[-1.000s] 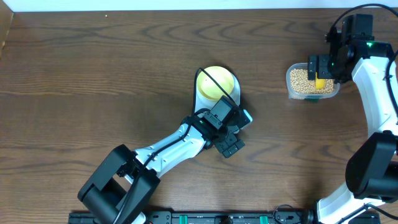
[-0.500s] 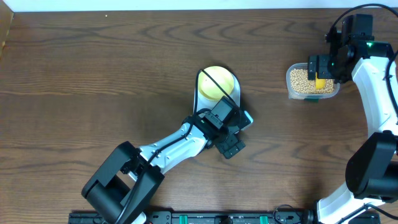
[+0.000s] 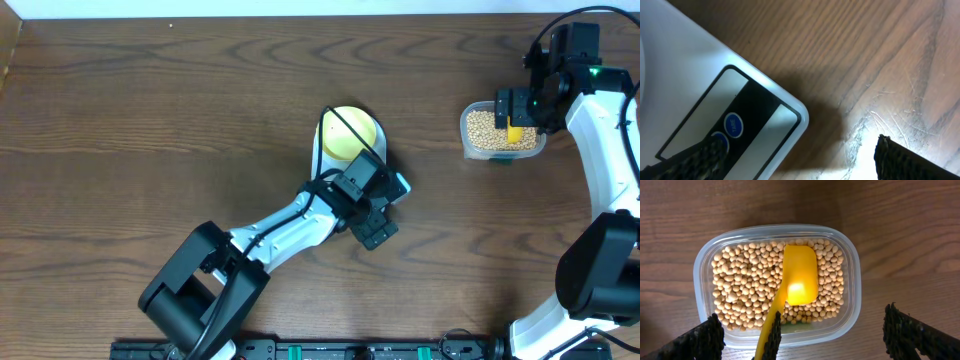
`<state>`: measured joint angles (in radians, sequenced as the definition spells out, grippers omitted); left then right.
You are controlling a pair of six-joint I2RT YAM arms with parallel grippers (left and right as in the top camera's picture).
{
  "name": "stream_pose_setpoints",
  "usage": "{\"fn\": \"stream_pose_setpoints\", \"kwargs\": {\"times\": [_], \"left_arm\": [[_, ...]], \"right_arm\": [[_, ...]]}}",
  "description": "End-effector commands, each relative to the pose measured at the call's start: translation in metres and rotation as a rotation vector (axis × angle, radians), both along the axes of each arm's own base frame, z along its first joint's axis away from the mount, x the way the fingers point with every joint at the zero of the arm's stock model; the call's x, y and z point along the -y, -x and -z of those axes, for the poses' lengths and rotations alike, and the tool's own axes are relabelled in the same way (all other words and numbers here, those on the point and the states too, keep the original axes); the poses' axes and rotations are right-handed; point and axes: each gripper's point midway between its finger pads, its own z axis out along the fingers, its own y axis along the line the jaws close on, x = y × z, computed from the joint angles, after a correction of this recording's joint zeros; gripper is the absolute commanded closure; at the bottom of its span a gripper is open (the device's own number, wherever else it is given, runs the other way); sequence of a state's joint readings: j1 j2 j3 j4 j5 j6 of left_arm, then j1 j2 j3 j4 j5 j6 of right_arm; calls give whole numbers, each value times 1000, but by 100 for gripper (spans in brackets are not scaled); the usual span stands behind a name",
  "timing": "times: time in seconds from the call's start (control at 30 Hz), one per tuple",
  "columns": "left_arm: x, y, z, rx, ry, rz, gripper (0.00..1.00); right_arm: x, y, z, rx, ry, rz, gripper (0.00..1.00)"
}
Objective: Scoop item into bowl and weigh 50g on scale
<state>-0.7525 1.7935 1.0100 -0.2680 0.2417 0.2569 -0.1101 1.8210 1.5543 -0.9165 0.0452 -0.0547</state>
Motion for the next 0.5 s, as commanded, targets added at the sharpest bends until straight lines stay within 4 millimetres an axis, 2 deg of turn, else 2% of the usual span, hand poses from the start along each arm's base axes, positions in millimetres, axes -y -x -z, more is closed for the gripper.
{"fn": "stream_pose_setpoints", "kwargs": {"times": [0.0, 0.47], "left_arm": [[-12, 2, 22, -88, -45, -63, 2], [-21, 5, 19, -125, -78, -81, 2]], "right_arm": [[4, 1, 2, -6, 4, 15, 1], [4, 1, 2, -6, 4, 15, 1]]}}
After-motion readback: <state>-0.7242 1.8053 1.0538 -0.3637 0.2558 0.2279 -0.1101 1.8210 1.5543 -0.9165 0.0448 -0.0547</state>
